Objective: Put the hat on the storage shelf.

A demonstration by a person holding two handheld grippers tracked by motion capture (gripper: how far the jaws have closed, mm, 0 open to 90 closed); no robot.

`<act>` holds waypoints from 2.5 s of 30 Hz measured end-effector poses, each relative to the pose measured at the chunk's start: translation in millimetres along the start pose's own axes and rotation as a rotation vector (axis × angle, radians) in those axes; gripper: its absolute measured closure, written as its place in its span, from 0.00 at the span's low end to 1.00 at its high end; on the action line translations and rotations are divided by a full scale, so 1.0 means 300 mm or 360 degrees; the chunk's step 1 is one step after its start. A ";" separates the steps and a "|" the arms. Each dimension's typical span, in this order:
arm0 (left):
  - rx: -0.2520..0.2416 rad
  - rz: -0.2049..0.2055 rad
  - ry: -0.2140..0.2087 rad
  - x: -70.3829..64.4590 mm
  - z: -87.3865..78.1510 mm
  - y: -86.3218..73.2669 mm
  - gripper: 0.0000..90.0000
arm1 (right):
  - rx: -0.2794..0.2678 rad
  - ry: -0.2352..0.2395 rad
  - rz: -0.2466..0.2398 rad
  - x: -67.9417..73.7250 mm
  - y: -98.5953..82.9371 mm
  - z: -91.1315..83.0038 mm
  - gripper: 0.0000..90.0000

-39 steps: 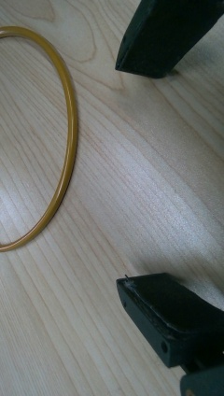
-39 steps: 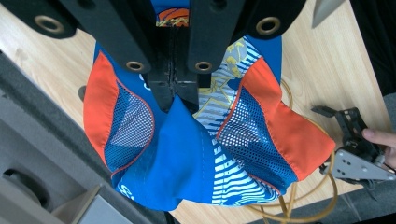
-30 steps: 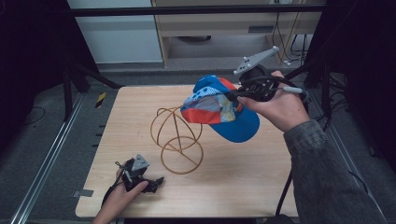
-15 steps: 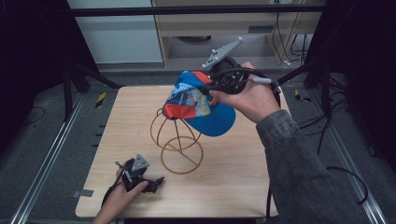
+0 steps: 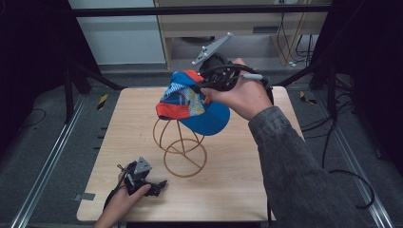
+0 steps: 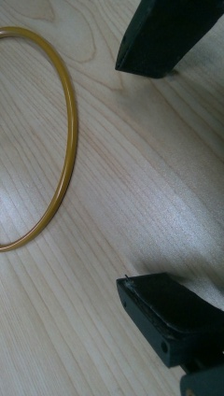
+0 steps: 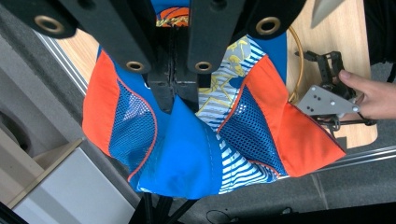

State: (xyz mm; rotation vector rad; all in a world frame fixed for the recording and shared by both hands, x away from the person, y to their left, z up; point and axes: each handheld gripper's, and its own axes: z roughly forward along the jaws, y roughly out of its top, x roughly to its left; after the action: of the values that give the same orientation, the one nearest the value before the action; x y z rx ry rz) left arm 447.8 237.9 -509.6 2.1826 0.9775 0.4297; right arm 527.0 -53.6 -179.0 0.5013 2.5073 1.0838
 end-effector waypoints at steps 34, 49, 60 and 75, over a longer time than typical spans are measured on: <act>0.0005 -0.0002 0.0003 -0.002 -0.001 0.000 0.00 | 0.0095 0.0095 -0.0077 0.082 0.091 0.178 1.00; 0.0004 0.0000 0.0001 -0.003 -0.001 0.000 0.00 | 0.0164 0.0130 -0.0087 0.097 0.089 0.246 1.00; 0.0005 0.0001 0.0000 -0.003 -0.002 0.000 0.00 | 0.0191 0.0146 -0.0092 0.104 0.084 0.272 0.99; 0.0001 0.0001 0.0000 -0.003 -0.001 -0.001 0.00 | 0.0222 0.0151 -0.0085 0.110 0.072 0.290 0.97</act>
State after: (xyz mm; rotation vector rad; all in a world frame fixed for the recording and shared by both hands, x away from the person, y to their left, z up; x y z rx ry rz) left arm 446.9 237.4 -509.5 2.1836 0.9771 0.4294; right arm 542.0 28.9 -224.7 0.4270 2.6766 0.9378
